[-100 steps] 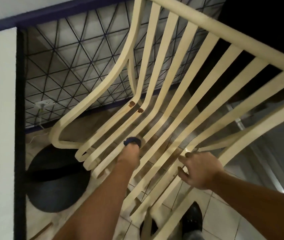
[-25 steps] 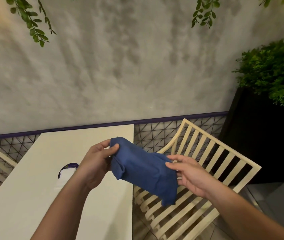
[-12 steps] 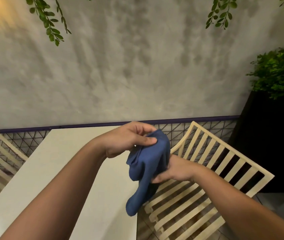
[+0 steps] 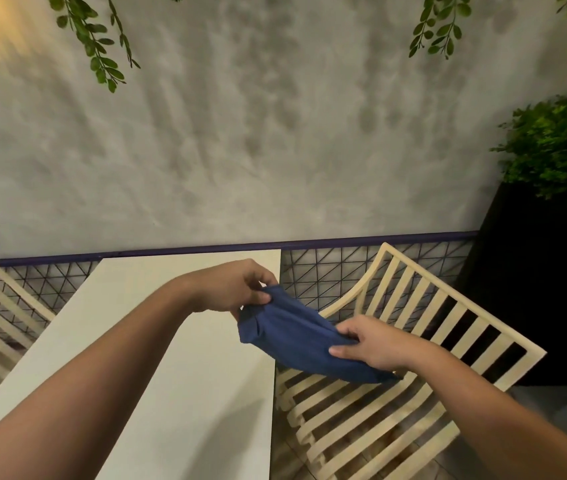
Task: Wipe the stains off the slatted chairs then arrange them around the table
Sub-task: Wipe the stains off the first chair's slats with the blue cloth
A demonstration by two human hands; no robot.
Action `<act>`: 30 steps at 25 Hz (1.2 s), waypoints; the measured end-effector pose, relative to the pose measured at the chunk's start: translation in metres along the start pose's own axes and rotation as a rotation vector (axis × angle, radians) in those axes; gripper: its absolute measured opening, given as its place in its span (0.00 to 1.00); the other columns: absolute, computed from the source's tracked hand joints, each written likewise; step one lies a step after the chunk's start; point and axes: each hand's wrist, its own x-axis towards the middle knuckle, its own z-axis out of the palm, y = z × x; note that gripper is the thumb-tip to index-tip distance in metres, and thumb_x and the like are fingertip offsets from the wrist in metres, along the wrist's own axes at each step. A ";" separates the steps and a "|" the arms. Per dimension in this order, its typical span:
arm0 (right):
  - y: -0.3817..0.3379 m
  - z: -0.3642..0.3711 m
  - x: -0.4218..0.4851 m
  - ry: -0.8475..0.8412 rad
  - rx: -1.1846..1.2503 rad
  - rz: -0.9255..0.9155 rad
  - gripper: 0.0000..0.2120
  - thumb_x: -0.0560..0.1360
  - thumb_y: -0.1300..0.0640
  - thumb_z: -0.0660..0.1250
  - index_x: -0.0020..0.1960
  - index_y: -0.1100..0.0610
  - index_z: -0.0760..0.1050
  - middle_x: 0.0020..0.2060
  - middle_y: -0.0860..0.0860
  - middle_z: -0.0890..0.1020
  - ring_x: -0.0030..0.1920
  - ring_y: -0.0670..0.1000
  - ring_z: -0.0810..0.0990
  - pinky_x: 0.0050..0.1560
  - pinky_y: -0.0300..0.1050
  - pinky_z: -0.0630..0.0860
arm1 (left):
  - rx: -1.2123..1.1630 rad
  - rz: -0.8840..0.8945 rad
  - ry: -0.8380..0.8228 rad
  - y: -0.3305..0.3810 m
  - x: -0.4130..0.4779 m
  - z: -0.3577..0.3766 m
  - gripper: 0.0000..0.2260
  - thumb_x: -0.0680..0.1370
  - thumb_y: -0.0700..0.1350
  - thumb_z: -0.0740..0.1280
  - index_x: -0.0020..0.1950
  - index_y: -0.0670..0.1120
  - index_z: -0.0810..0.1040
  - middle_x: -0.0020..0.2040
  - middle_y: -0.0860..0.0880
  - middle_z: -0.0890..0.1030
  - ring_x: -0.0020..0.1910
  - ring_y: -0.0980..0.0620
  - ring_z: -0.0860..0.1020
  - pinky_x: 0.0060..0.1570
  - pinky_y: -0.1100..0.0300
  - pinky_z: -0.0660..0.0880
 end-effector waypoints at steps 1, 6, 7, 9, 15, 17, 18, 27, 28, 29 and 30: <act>0.000 -0.002 -0.003 -0.014 0.044 -0.010 0.04 0.80 0.47 0.68 0.50 0.45 0.80 0.45 0.46 0.84 0.47 0.47 0.84 0.48 0.45 0.80 | -0.089 0.023 -0.010 -0.001 -0.001 -0.005 0.06 0.83 0.38 0.66 0.56 0.42 0.83 0.48 0.41 0.85 0.45 0.48 0.83 0.44 0.51 0.84; -0.016 -0.012 -0.021 0.045 1.072 -0.030 0.16 0.78 0.60 0.70 0.65 0.60 0.78 0.59 0.57 0.84 0.61 0.57 0.83 0.64 0.54 0.77 | -1.542 0.175 0.162 -0.025 0.002 0.042 0.28 0.79 0.65 0.65 0.64 0.42 0.84 0.64 0.40 0.82 0.60 0.42 0.83 0.62 0.48 0.78; -0.013 -0.007 -0.019 0.087 1.253 -0.016 0.17 0.78 0.62 0.69 0.67 0.60 0.77 0.61 0.58 0.83 0.62 0.59 0.82 0.65 0.56 0.76 | -1.708 0.119 0.172 -0.034 0.010 0.082 0.31 0.81 0.67 0.60 0.64 0.42 0.84 0.66 0.39 0.81 0.62 0.39 0.82 0.66 0.45 0.74; 0.000 0.014 -0.016 0.074 1.443 0.047 0.19 0.80 0.61 0.67 0.70 0.58 0.76 0.64 0.60 0.81 0.65 0.62 0.80 0.66 0.60 0.75 | -1.866 -0.059 0.081 -0.044 0.017 0.163 0.37 0.80 0.70 0.57 0.69 0.40 0.80 0.70 0.36 0.77 0.67 0.35 0.77 0.71 0.41 0.68; 0.051 0.090 -0.025 -0.050 1.628 0.407 0.22 0.80 0.62 0.66 0.74 0.56 0.69 0.64 0.63 0.80 0.64 0.64 0.80 0.62 0.60 0.77 | -1.767 -0.256 -0.025 -0.076 0.012 0.240 0.34 0.74 0.55 0.74 0.73 0.35 0.73 0.69 0.34 0.77 0.69 0.34 0.75 0.74 0.39 0.67; 0.053 0.096 -0.028 -0.053 1.575 0.463 0.22 0.79 0.65 0.66 0.72 0.54 0.69 0.62 0.62 0.82 0.62 0.63 0.82 0.61 0.60 0.78 | -1.579 -0.348 0.044 -0.085 0.010 0.239 0.26 0.74 0.40 0.76 0.70 0.35 0.76 0.64 0.36 0.81 0.63 0.37 0.81 0.64 0.45 0.76; 0.051 0.094 -0.028 -0.071 1.532 0.485 0.23 0.78 0.67 0.66 0.71 0.55 0.70 0.61 0.62 0.83 0.61 0.63 0.82 0.60 0.59 0.79 | -1.514 -0.384 0.055 -0.084 0.008 0.234 0.23 0.74 0.38 0.75 0.68 0.35 0.77 0.62 0.36 0.83 0.61 0.38 0.82 0.60 0.47 0.79; -0.059 -0.036 -0.062 0.637 0.886 -0.221 0.20 0.75 0.71 0.69 0.61 0.52 0.79 0.54 0.50 0.86 0.57 0.51 0.85 0.56 0.48 0.83 | -0.869 0.252 0.449 -0.005 -0.035 0.062 0.08 0.79 0.40 0.70 0.56 0.45 0.86 0.54 0.42 0.85 0.53 0.45 0.81 0.53 0.50 0.75; -0.065 -0.043 -0.067 0.729 0.758 -0.303 0.18 0.75 0.71 0.70 0.58 0.52 0.80 0.52 0.49 0.87 0.55 0.49 0.85 0.53 0.44 0.83 | -0.767 0.311 0.469 0.004 -0.045 0.051 0.07 0.79 0.40 0.69 0.49 0.47 0.87 0.47 0.45 0.84 0.48 0.48 0.79 0.49 0.52 0.73; -0.065 -0.045 -0.067 0.786 0.677 -0.351 0.16 0.75 0.70 0.71 0.55 0.52 0.80 0.50 0.48 0.87 0.54 0.48 0.85 0.52 0.42 0.83 | -0.685 0.353 0.487 0.013 -0.051 0.044 0.11 0.80 0.38 0.69 0.42 0.48 0.87 0.41 0.49 0.82 0.44 0.52 0.76 0.44 0.56 0.70; -0.063 -0.047 -0.063 0.798 0.683 -0.357 0.13 0.76 0.69 0.70 0.54 0.53 0.80 0.49 0.49 0.87 0.53 0.48 0.85 0.51 0.41 0.83 | -0.632 0.378 0.503 0.017 -0.052 0.040 0.16 0.81 0.34 0.67 0.37 0.48 0.86 0.37 0.53 0.79 0.40 0.56 0.74 0.41 0.59 0.69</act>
